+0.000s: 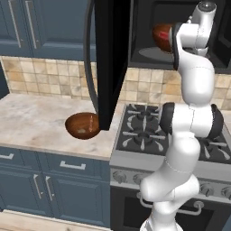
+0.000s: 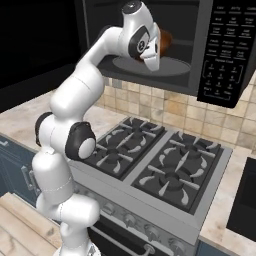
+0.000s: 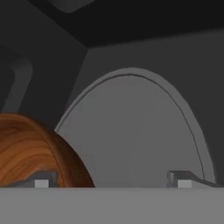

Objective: Place the bowl containing the sweet potato and steak in the microwave. Close the microwave door and press the start button to microwave the meal.

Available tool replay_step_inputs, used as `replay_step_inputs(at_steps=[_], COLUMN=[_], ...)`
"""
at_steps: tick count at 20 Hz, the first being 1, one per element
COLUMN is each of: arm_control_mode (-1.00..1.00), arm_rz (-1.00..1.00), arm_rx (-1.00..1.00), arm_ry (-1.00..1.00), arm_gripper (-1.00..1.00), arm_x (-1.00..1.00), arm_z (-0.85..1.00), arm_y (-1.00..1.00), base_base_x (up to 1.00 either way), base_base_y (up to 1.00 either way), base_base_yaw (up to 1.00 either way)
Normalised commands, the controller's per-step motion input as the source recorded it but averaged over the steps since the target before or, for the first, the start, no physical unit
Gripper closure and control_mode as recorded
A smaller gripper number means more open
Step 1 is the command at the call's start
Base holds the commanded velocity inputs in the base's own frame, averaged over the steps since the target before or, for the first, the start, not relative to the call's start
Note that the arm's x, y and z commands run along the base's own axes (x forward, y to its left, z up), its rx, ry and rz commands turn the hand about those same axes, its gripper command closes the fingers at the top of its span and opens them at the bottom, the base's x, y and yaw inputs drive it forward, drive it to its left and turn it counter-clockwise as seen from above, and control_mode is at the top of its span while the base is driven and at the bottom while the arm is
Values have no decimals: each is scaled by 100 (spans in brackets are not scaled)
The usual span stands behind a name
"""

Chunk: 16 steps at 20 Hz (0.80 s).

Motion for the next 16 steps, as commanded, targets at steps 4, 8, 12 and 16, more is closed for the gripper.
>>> replay_step_inputs(at_steps=[4, 8, 12, 16], arm_control_mode=[-100, -100, -100, -100], arm_rz=[0, 0, 0, 0], arm_rx=[0, 0, -2, -12], arm_ry=[-5, -28, -31, -26], arm_gripper=[-100, -100, -100, -100], arm_x=[-32, -46, -47, -84], arm_z=[8, 8, 2, -5], arm_y=[0, 0, 6, 27], base_base_x=[0, 0, 0, 0], base_base_y=[0, 0, 0, 0], base_base_yaw=[0, 0, 0, 0])
